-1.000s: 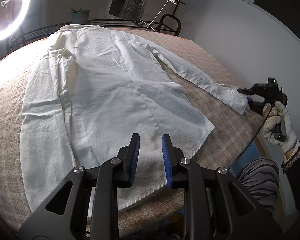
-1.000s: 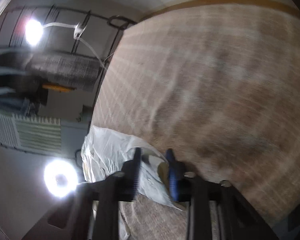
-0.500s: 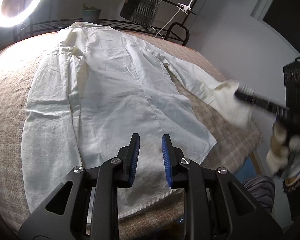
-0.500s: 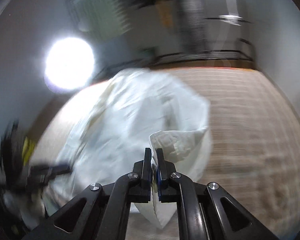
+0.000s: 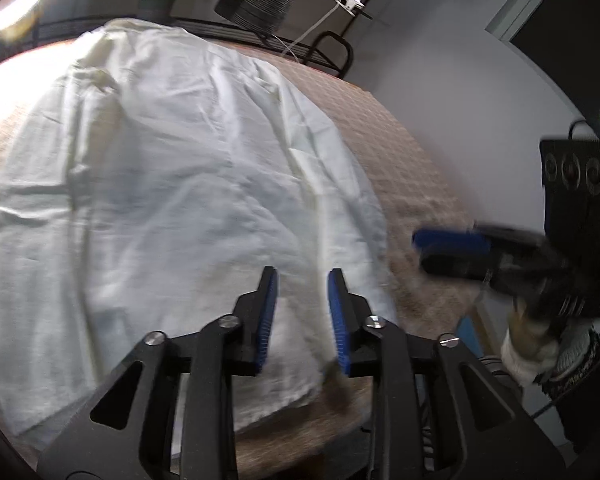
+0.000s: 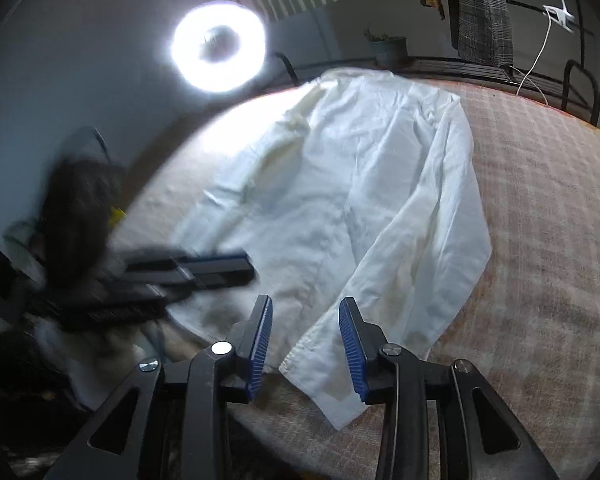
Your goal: Fold small clothes
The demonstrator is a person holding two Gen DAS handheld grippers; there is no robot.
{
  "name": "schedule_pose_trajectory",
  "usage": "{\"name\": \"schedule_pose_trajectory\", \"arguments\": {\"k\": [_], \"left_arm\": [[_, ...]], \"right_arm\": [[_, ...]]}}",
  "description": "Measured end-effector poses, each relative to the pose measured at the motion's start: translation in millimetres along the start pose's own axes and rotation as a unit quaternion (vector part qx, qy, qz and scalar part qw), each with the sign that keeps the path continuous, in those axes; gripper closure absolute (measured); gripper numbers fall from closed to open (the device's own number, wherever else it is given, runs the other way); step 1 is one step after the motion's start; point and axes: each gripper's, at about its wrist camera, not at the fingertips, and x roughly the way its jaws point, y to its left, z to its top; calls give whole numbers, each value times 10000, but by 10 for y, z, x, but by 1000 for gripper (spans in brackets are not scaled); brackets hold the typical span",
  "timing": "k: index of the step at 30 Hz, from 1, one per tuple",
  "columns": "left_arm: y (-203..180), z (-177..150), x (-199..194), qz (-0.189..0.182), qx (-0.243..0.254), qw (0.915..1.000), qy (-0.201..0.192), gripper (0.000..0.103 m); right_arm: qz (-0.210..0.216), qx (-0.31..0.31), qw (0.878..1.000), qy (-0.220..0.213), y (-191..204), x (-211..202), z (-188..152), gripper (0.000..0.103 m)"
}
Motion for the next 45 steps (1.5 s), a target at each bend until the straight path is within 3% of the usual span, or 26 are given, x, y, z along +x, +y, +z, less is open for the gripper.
{"name": "schedule_pose_trajectory", "arguments": {"k": [3,6,7,11,14,16,17,20,22,23,24,26,31,36,41,42,44,45], "left_arm": [[-99,-38,126,-170,-7,9998,116,63],[-238,-50,295,-151,191,9992,303,63],[-273,-55,350,-145,233,9990,355,63],[-333,-57,492,-8,382,9982,459,63],[-310,-50,558,82,423,9978,497,63],[-283,-43,604,111,439,9975,538,73],[-274,-42,628,85,449,9973,578,82],[-263,-38,675,63,531,9968,600,92],[-244,-31,688,2,503,9968,620,95],[-231,-26,684,-31,476,9970,613,96],[-221,-19,676,-65,451,9972,600,98],[-189,-8,621,-184,301,9979,544,98],[-143,30,448,-532,-49,9981,300,99],[28,63,398,-556,-371,9977,138,99],[231,26,543,-210,-656,9969,384,97],[251,5,557,-147,-676,9967,425,94],[269,-29,534,-108,-675,9966,453,89],[258,-41,511,-82,-641,9969,446,84]], "right_arm": [[-225,104,9996,-114,-145,-86,168,63],[-443,270,9985,-196,-389,-43,530,62],[-625,356,9973,-133,-566,82,803,62],[-887,496,9948,66,-895,410,1301,59],[-1061,578,9925,168,-1037,581,1528,59],[-1406,643,9870,429,-1266,921,1874,59],[-1495,668,9851,529,-1326,998,1944,59],[-1675,730,9804,731,-1460,1216,2090,59],[-1888,698,9744,1000,-1580,1510,2203,69],[-1974,656,9718,1113,-1610,1604,2216,88],[-1974,656,9718,1113,-1610,1604,2216,103],[-2126,581,9679,1206,-1630,1683,2228,103],[-2306,85,9688,910,-1348,1371,2450,103],[-2197,-225,9723,764,-1132,1351,2693,103],[-2190,-749,9668,1082,-887,2085,2723,103],[-2221,-805,9649,1146,-875,2195,2695,102],[-2155,-731,9664,1197,-876,2283,2663,84],[-2155,-731,9664,1197,-876,2283,2663,83]]}}
